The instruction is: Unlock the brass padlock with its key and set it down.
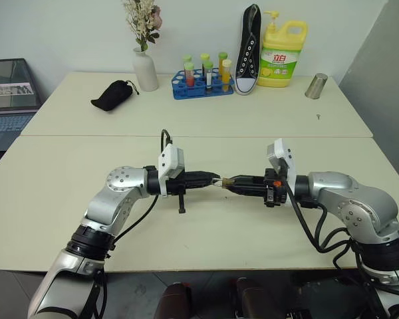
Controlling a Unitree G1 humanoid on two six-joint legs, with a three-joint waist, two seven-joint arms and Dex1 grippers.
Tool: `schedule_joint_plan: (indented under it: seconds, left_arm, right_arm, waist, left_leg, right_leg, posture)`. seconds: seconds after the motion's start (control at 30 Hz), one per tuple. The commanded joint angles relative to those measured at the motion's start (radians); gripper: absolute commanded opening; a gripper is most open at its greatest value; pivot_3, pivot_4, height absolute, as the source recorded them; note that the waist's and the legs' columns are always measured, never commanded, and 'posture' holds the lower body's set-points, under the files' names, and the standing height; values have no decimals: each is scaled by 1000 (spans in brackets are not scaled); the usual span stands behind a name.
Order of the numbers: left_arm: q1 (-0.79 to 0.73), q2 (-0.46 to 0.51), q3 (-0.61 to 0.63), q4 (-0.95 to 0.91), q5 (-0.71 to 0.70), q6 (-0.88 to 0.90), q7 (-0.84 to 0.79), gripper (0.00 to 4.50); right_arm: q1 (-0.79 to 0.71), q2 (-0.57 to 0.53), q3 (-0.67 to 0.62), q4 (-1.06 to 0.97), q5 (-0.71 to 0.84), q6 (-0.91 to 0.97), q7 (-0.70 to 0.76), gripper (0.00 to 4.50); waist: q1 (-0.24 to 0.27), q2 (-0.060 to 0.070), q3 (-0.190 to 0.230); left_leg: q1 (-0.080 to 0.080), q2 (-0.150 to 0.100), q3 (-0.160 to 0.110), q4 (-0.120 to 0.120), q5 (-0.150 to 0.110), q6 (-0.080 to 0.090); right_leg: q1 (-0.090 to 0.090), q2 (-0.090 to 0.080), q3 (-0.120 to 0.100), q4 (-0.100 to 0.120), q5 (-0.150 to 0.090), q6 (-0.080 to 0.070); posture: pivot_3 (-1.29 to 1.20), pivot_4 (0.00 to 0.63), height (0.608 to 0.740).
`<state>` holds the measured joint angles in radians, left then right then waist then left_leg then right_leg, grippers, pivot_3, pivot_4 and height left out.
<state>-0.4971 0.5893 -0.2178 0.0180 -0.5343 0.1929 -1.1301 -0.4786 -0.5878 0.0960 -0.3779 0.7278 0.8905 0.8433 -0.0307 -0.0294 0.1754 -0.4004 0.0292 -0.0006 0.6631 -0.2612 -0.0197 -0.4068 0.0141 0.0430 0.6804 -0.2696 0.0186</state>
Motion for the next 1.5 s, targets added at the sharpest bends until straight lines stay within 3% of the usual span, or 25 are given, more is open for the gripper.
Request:
schedule_joint_plan:
  seconds: [0.03, 0.67, 1.5]
  left_arm:
    - [29, 16, 37, -101, -40, 68, -27, 0]
    - [8, -9, 134, -230, -150, 333, 19, 0]
    - [-13, -61, 123, -172, -18, 226, 38, 0]
  right_arm:
    - [-4, -10, -28, -6, 2, -15, 4, 142]
    - [-4, -12, -9, 8, -15, -28, 23, 142]
    - [-4, -4, -7, -1, -4, -19, 30, 142]
  waist:
    - [-1, 0, 0]
    - [0, 0, 0]
    - [1, 0, 0]
  left_leg:
    - [0, 0, 0, 0, 0, 0]
    - [0, 0, 0, 0, 0, 0]
    - [0, 0, 0, 0, 0, 0]
  right_leg:
    - [0, 0, 0, 0, 0, 0]
    - [0, 0, 0, 0, 0, 0]
    - [0, 0, 1, 0, 0, 0]
  posture:
    - [0, 150, 740]
    - [0, 150, 740]
    - [0, 150, 740]
